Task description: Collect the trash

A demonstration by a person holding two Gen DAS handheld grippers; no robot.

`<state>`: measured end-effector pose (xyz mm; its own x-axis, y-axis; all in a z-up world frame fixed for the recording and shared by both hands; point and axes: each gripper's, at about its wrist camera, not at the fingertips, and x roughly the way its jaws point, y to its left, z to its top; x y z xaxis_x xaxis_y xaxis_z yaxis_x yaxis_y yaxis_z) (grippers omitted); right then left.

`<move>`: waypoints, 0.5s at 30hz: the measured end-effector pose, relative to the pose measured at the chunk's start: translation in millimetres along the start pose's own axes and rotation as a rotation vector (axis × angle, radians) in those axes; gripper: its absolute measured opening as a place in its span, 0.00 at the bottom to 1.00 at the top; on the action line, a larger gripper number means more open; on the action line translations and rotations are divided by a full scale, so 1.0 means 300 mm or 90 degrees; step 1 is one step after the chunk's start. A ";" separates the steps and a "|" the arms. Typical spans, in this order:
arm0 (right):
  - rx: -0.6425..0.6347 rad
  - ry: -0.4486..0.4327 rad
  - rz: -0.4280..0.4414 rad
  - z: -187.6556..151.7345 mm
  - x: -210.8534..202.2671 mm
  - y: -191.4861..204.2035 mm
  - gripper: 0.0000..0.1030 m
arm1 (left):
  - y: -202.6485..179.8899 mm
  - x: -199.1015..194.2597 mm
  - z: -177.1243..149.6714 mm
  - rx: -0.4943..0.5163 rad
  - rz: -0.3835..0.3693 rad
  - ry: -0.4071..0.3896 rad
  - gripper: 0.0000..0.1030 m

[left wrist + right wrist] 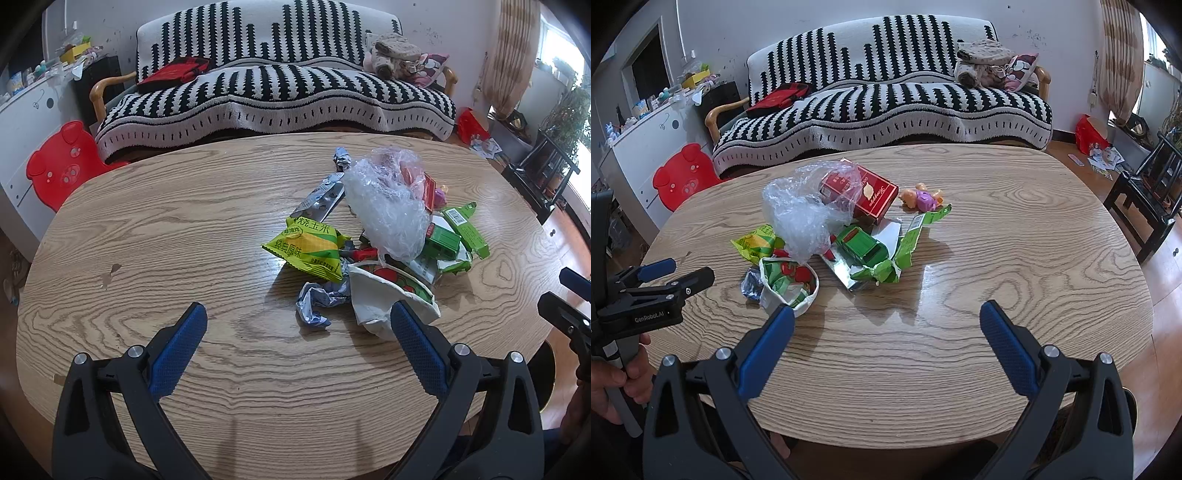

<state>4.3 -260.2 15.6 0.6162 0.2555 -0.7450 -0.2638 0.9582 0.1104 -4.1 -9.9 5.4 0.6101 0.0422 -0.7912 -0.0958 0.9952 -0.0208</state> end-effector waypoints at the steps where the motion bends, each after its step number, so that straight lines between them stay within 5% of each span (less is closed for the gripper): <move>1: 0.000 -0.001 0.000 -0.001 0.000 0.000 0.94 | 0.000 -0.001 -0.001 0.000 0.000 0.000 0.94; 15: 0.000 0.000 0.000 -0.001 -0.002 0.000 0.94 | 0.007 0.004 0.003 0.000 -0.002 0.001 0.94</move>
<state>3.6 -260.3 16.0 0.6163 0.2558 -0.7448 -0.2644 0.9581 0.1103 -2.9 -7.8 4.8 0.6086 0.0391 -0.7925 -0.0944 0.9953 -0.0234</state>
